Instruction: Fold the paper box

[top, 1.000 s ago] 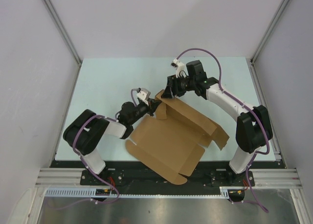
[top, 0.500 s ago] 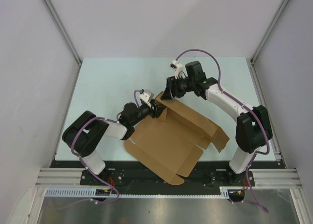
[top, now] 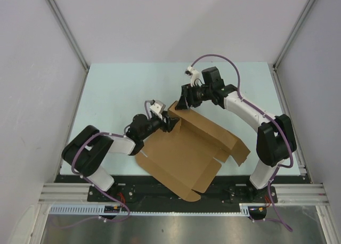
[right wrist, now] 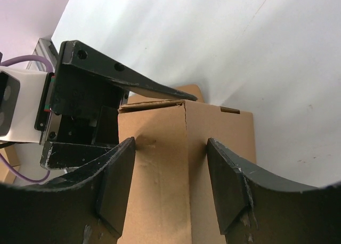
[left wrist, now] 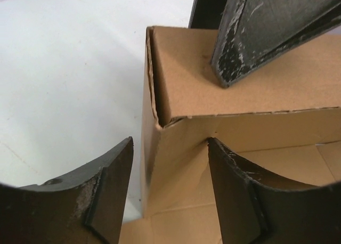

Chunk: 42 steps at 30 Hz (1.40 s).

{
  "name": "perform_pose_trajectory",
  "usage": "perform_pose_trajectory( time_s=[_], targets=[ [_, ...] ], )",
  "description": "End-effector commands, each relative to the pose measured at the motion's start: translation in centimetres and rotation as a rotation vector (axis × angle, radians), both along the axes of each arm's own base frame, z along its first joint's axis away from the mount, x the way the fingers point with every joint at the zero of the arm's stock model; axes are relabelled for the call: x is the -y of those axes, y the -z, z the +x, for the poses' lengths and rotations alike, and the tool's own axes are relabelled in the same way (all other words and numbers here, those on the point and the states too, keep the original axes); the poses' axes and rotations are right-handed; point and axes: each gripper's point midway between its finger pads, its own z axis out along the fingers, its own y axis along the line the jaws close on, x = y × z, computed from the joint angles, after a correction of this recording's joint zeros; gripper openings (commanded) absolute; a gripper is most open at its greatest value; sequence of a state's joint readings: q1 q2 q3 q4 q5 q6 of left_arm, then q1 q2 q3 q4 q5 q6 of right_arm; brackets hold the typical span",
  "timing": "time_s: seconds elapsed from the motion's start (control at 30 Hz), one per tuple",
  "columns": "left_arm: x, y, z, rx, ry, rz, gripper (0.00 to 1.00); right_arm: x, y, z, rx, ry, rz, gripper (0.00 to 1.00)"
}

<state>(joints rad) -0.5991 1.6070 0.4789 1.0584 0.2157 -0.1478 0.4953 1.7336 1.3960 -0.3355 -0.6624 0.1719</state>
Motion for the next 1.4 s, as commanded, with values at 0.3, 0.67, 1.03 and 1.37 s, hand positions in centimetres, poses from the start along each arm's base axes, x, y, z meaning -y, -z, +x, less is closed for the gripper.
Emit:
perform_pose_trajectory(
  time_s=[0.3, 0.67, 1.03, 1.37],
  targets=[
    [-1.5, 0.7, -0.6, 0.032, -0.024, 0.082, 0.7, -0.2, -0.6, -0.2, -0.036, -0.028, 0.039, 0.61],
    [-0.4, 3.8, 0.0, -0.077, 0.004, 0.087, 0.58, 0.1, 0.1, -0.5, -0.021, -0.01, -0.019, 0.59],
    [0.6, 2.0, 2.2, -0.073, -0.06, -0.041, 0.51, -0.2, 0.4, -0.8, -0.027, -0.014, -0.03, 0.58],
    [-0.2, 0.4, 3.9, -0.037, -0.171, -0.097, 0.17, 0.2, 0.4, -0.5, -0.019, 0.005, -0.043, 0.57]
  ],
)
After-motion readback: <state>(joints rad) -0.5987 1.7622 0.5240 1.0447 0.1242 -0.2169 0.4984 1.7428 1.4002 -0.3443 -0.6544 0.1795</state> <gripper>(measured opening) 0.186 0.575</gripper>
